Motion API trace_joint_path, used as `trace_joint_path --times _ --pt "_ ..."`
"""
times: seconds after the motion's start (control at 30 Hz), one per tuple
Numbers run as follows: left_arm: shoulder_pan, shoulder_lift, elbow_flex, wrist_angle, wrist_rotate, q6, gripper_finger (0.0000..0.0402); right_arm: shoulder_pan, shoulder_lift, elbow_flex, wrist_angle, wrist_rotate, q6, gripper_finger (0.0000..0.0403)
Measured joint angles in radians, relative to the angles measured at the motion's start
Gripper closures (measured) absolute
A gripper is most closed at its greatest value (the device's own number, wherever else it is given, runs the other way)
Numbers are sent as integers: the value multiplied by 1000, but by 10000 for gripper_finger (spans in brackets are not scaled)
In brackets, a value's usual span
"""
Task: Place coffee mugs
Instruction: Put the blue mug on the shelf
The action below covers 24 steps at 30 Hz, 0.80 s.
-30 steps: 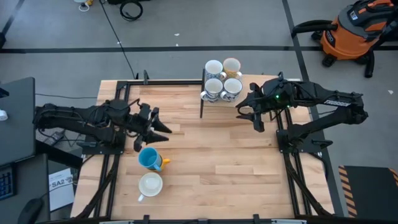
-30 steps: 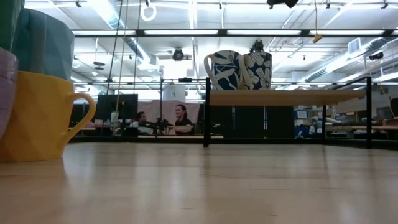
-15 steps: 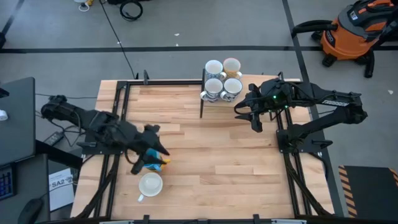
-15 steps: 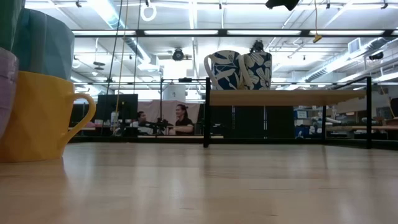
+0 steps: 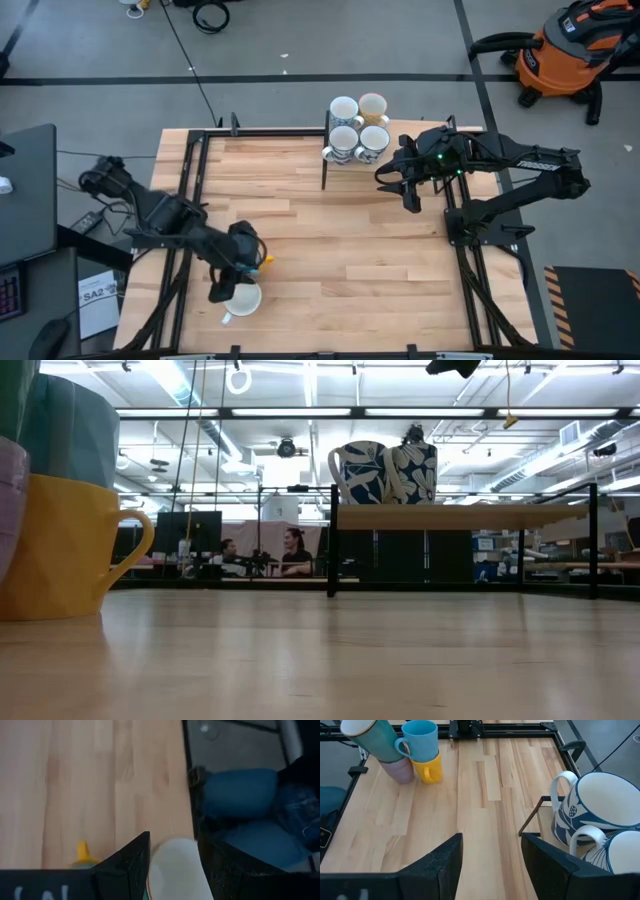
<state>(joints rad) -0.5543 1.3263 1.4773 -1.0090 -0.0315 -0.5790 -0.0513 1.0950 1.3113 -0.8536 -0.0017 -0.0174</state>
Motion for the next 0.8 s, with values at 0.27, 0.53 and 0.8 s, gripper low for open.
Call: trace_joint_path --times 0.27,0.53,0.8 --pt "-56 18 24 -104 2 -126 230 0 0 0 0 0 0 195" --pt "-68 21 22 -190 -1 -228 230 0 0 0 0 0 0 195" --pt "-71 45 22 -227 0 -299 230 0 0 0 -1 0 0 195"
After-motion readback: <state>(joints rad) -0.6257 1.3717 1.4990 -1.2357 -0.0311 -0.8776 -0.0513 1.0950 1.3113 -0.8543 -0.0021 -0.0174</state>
